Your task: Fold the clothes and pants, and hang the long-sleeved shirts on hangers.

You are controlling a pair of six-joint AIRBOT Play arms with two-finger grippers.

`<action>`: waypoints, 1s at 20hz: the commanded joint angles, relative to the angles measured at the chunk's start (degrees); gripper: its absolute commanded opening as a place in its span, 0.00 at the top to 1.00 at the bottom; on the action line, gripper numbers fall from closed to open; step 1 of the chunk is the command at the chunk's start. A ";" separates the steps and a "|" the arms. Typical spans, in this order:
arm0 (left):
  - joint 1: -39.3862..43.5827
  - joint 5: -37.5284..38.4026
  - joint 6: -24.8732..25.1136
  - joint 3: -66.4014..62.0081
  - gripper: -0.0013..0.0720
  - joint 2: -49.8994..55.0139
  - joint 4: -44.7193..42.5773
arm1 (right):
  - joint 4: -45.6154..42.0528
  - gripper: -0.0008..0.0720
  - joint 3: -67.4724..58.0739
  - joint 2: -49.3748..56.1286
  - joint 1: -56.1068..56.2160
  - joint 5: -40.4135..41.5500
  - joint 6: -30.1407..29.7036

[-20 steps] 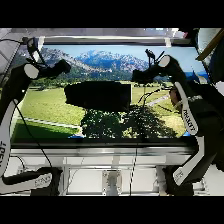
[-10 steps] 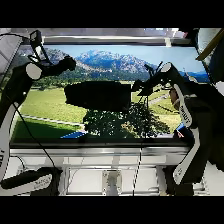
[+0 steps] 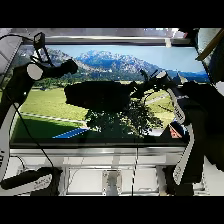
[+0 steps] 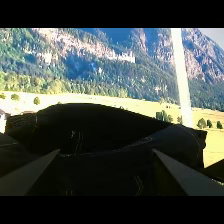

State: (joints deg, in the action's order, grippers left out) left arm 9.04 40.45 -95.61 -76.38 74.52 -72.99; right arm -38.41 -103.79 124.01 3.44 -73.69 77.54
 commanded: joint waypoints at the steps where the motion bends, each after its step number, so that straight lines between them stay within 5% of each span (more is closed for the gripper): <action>1: 0.02 1.95 0.04 -0.04 0.10 -0.02 -0.02 | 0.33 0.12 0.07 0.44 2.78 2.19 0.02; 4: 0.02 2.69 0.07 -0.04 0.10 -0.02 -0.04 | 0.28 0.18 0.04 0.39 5.40 2.27 0.92; 7: 0.02 3.02 0.07 -0.04 0.10 -0.02 -0.02 | 0.26 0.58 -1.31 0.39 7.26 2.23 0.85; 9: 0.02 4.17 0.07 -0.04 0.10 -0.02 -0.02 | 0.26 0.98 -4.33 0.37 7.37 2.10 0.83; 14: -0.17 4.81 0.09 -0.04 0.10 -1.70 -0.13 | -1.25 0.98 -17.68 -2.38 0.35 -6.14 1.40; 20: -0.26 4.59 0.07 -0.04 0.10 -5.60 -2.69 | -9.57 0.98 -15.72 -16.92 -19.69 -15.58 3.85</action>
State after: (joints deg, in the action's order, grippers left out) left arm 8.84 45.10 -95.55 -76.38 70.43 -74.35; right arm -44.34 -119.15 112.86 -7.44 -83.44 79.66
